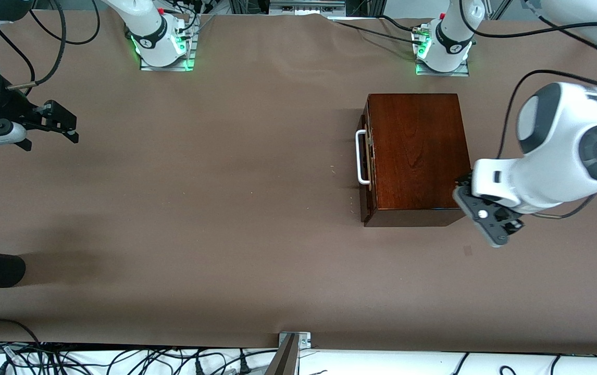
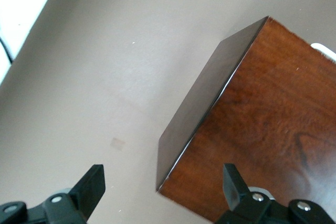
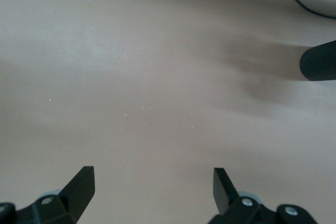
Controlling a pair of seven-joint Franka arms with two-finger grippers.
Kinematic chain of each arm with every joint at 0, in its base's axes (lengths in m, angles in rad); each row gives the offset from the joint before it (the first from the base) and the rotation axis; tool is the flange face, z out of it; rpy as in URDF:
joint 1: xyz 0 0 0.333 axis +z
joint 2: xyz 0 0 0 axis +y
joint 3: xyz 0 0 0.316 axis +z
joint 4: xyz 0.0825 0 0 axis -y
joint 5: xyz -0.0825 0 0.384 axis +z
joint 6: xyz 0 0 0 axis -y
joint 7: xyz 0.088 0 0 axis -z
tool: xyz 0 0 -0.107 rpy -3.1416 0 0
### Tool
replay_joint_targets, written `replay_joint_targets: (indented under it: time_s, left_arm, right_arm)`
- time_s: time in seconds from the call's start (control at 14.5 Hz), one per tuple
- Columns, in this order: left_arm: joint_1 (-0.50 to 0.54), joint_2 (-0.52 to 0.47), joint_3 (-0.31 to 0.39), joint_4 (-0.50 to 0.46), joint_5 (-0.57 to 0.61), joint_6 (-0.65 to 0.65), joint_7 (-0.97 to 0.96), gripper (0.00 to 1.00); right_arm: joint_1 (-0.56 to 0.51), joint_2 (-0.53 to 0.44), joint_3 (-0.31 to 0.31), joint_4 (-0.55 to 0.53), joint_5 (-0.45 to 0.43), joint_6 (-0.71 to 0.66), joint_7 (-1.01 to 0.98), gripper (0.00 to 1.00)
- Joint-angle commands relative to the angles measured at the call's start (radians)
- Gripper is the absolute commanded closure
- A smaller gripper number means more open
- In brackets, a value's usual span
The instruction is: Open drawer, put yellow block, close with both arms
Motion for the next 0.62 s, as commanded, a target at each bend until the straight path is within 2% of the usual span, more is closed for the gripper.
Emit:
replay_joint_targets:
  time_s: [0.0, 0.35, 0.55]
  left_arm:
    - [0.044, -0.01, -0.007, 0.039, -0.02, -0.005, 0.031, 0.0]
    - [0.046, -0.001, 0.004, 0.062, 0.024, -0.011, 0.006, 0.0]
    - [0.046, -0.108, 0.01, -0.005, 0.05, -0.008, -0.115, 0.0]
  right_arm:
    - [0.002, -0.005, 0.002, 0.009, 0.002, -0.013, 0.011, 0.0]
    - [0.002, -0.005, 0.002, 0.009, 0.002, -0.013, 0.011, 0.0]
    - [0.002, -0.005, 0.002, 0.009, 0.002, -0.013, 0.011, 0.0]
